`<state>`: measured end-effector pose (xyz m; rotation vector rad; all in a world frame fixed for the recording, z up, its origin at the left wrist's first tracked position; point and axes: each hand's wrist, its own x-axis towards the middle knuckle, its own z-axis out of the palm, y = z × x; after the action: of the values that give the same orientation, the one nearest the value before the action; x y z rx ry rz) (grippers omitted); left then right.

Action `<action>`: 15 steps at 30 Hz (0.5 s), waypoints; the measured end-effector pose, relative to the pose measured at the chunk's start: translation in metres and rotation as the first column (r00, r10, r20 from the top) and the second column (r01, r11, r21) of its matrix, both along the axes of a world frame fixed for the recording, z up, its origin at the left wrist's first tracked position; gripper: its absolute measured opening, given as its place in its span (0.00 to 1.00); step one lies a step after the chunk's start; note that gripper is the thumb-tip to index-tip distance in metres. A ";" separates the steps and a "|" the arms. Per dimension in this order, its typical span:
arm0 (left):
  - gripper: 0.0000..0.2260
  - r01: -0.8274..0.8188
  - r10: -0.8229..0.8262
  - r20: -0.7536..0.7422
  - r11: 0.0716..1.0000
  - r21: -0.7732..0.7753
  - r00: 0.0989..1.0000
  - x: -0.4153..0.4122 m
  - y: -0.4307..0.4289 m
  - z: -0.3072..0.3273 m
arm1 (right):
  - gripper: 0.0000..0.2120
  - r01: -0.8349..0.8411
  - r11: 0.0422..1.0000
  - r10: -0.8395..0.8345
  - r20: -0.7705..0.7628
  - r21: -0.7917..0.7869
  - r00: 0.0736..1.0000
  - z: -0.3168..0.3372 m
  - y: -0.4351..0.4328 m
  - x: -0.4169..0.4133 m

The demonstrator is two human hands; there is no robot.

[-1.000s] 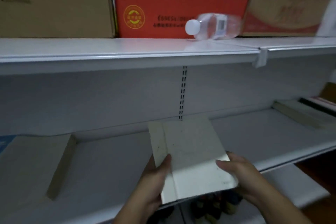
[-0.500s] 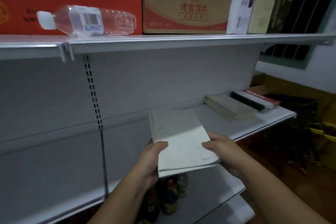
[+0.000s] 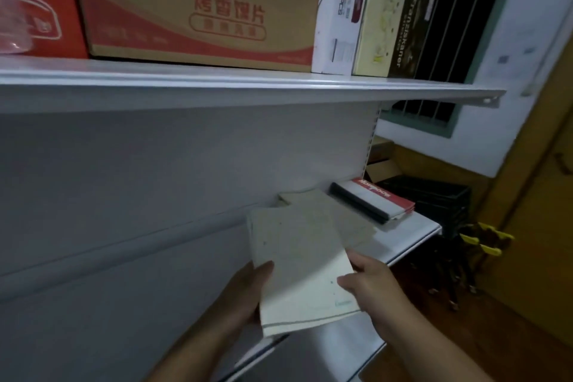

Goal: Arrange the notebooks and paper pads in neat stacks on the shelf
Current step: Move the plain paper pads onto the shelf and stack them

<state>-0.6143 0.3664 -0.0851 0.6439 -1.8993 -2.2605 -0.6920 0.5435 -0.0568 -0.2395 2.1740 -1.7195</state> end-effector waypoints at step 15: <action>0.20 0.290 -0.095 0.310 0.676 -0.677 0.946 -0.191 0.016 0.013 | 0.18 0.121 0.982 -0.083 -0.239 0.145 0.968 0.001 0.029 -0.203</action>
<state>-0.8055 0.3826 -0.0720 0.6272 -2.8304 -1.3159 -0.8953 0.5722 -0.0562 -0.3043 2.5197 -1.6299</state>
